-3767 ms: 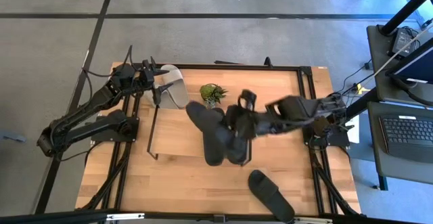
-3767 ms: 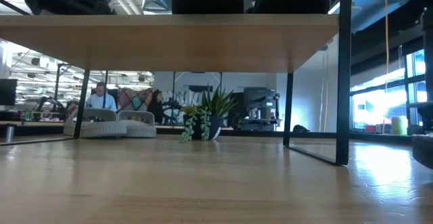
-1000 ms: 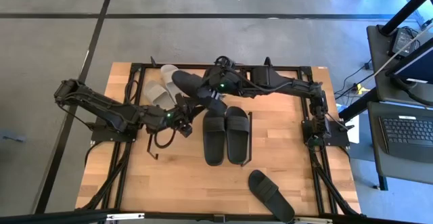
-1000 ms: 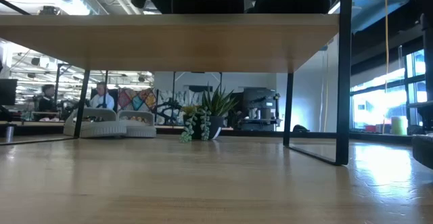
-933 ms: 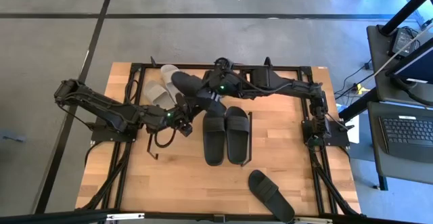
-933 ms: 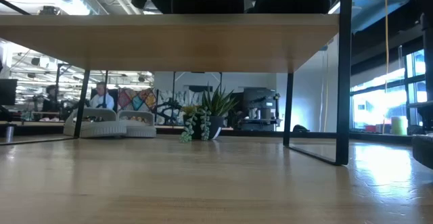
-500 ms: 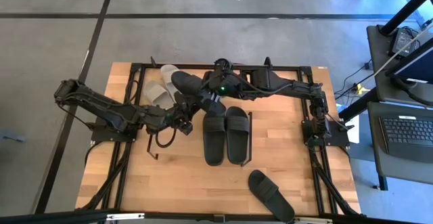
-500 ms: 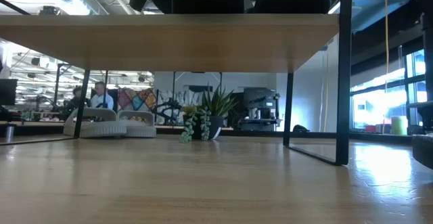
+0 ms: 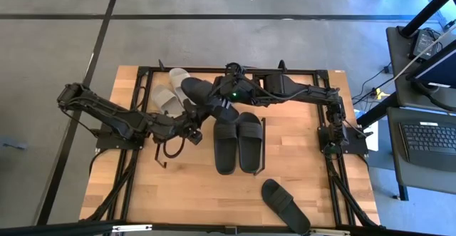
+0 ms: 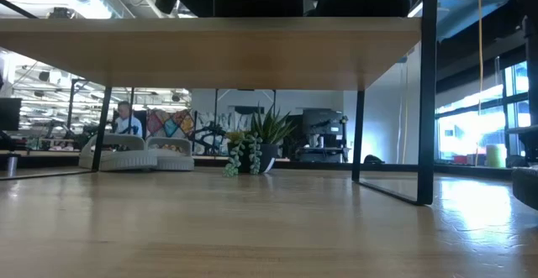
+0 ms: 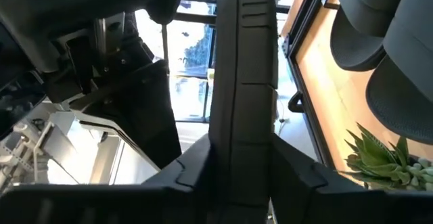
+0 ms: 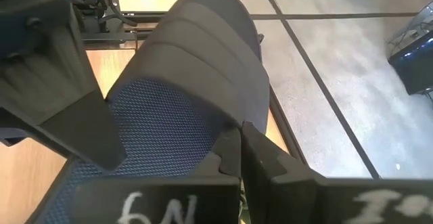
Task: Pick and place slides into the shelf
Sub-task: Put the black slide on the shelf
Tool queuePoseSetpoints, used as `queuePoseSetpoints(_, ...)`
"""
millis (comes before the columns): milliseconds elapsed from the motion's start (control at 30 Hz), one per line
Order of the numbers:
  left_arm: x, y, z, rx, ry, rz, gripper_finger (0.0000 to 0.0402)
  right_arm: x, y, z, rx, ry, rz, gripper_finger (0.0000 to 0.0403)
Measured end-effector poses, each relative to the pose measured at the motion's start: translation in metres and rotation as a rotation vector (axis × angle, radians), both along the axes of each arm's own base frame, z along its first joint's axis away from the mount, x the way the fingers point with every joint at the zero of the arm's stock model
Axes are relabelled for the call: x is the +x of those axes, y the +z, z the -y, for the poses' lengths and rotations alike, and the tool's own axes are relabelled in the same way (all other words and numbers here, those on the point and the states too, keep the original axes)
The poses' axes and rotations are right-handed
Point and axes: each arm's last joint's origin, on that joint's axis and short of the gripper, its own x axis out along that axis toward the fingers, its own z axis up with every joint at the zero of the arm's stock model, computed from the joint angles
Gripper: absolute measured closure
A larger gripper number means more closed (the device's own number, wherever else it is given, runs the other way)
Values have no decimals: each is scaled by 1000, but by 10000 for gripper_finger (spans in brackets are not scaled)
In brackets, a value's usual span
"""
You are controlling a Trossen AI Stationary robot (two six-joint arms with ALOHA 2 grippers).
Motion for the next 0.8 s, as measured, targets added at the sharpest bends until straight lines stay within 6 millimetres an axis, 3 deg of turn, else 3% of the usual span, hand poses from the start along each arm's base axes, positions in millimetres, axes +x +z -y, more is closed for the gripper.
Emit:
queuePoseSetpoints(233,-1,0,1,-36,25,29,323,0,0,-1,-35,31,-18,397)
queuePoseSetpoints(467,-5,1,10,-36,44,41,324,-1,0,-8,-95,90,-61,356)
queuePoseSetpoints(633,-14,7,13,-58,42,61,327,-1,0,-15,-146,109,-85,286)
queuePoseSetpoints(800,-38,15,7,-185,-33,85,328,-3,1,-25,-276,52,-118,199)
